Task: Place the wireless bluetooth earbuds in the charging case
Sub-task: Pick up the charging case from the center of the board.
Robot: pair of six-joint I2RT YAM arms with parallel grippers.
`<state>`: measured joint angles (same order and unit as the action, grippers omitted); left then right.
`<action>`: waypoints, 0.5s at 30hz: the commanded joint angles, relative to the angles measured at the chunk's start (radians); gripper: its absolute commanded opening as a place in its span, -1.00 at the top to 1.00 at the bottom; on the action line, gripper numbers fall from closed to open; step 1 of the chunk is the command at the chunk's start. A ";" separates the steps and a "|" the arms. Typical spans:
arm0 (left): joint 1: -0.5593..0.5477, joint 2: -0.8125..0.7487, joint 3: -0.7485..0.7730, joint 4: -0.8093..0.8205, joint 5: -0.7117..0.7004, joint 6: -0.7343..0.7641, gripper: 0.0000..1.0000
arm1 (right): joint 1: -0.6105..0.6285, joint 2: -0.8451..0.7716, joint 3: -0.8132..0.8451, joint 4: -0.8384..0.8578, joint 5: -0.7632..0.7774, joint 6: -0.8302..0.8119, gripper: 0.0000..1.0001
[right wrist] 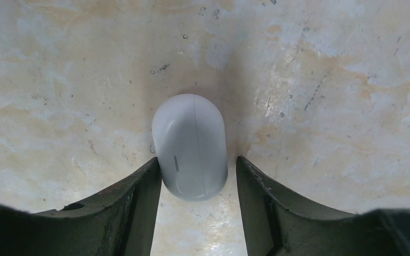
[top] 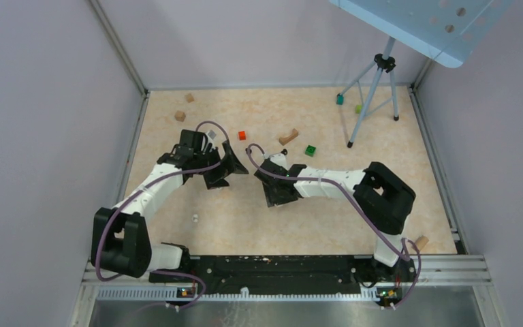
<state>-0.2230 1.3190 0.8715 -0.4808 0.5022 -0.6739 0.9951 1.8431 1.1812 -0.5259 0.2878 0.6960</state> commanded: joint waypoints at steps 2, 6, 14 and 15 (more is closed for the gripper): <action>0.005 0.016 -0.003 0.035 0.054 0.012 -0.97 | 0.000 -0.014 -0.038 0.056 -0.020 -0.137 0.04; 0.005 0.019 -0.006 0.034 0.073 0.005 -0.97 | -0.006 -0.012 -0.040 0.069 -0.040 -0.167 0.19; 0.005 0.013 -0.057 0.124 0.160 -0.083 -0.91 | -0.005 -0.167 -0.151 0.280 -0.146 -0.239 0.29; 0.005 0.014 -0.065 0.133 0.174 -0.092 -0.87 | -0.006 -0.193 -0.168 0.308 -0.158 -0.244 0.27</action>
<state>-0.2230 1.3357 0.8387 -0.4377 0.5915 -0.7139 0.9920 1.7683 1.0660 -0.3679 0.2073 0.4988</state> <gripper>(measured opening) 0.965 0.432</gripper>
